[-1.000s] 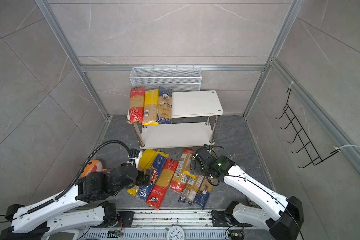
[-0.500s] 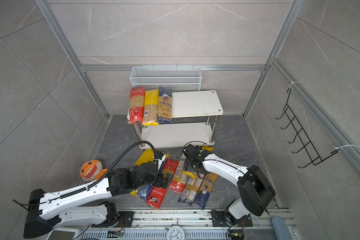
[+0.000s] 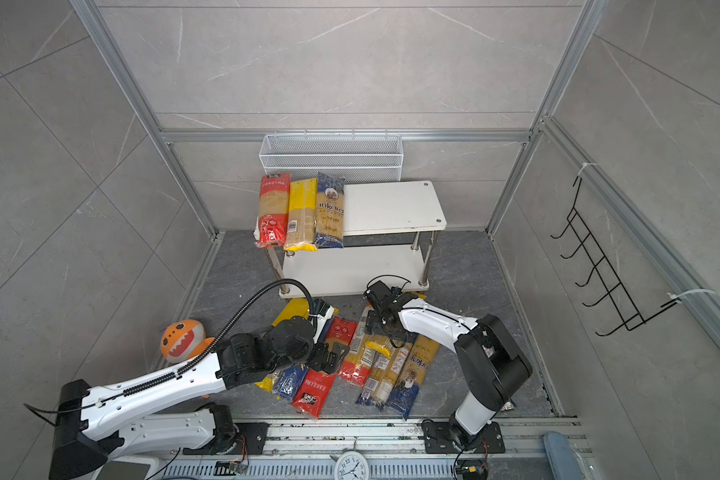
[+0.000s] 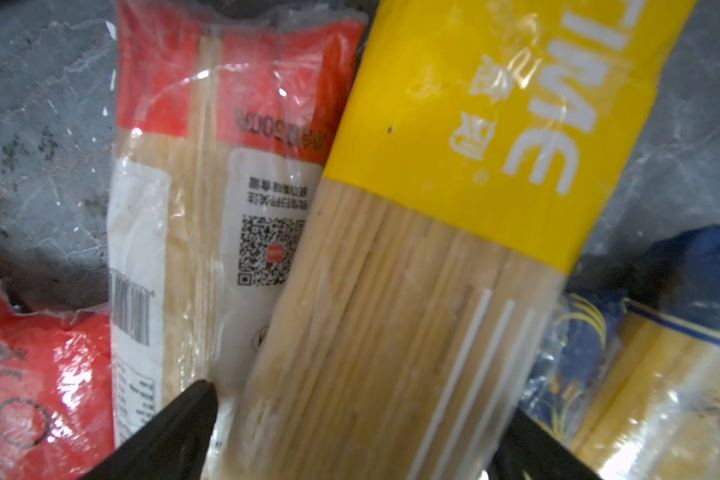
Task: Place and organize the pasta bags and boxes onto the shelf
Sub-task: 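Lower the right gripper to the yellow TATIME bag while the left gripper nears the pile, then grasp the yellow TATIME bag by its clear end with the right gripper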
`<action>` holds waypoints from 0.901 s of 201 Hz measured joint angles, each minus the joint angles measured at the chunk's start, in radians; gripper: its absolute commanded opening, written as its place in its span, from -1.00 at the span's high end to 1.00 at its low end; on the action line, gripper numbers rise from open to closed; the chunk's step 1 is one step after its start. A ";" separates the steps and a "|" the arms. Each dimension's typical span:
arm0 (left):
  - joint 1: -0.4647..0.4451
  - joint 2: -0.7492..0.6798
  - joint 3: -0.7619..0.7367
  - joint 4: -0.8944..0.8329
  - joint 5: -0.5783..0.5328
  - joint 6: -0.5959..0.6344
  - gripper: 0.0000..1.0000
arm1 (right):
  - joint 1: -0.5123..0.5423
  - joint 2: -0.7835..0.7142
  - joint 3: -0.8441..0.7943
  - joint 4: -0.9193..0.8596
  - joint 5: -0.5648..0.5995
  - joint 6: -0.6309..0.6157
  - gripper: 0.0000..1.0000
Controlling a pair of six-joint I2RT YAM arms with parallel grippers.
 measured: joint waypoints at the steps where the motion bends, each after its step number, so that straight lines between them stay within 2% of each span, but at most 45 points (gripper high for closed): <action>1: 0.000 0.000 0.000 0.000 0.000 0.000 -1.00 | 0.000 0.000 0.000 0.000 0.000 0.000 -0.92; 13: 0.003 -0.001 -0.008 0.006 0.006 0.000 -1.00 | -0.002 0.000 0.000 0.000 -0.001 0.000 -0.90; 25: 0.006 -0.003 -0.017 0.013 0.015 0.000 -0.99 | -0.005 0.000 -0.003 0.001 -0.004 0.000 -0.77; 55: 0.011 -0.013 -0.034 0.017 0.025 -0.002 -1.00 | -0.024 -0.011 -0.042 0.040 -0.015 -0.001 -0.23; 83: 0.011 -0.026 -0.045 0.021 0.026 -0.004 -1.00 | -0.046 -0.035 -0.085 0.111 -0.052 0.026 0.17; 112: 0.011 -0.032 -0.061 0.034 0.027 -0.007 -0.99 | -0.057 -0.037 -0.130 0.208 -0.093 0.030 0.36; 157: 0.011 -0.017 -0.061 0.056 0.043 -0.010 -0.99 | -0.070 -0.108 -0.206 0.258 -0.135 0.029 0.57; 181: 0.011 -0.014 -0.061 0.069 0.045 -0.016 -0.99 | -0.070 -0.153 -0.236 0.238 -0.158 0.026 1.00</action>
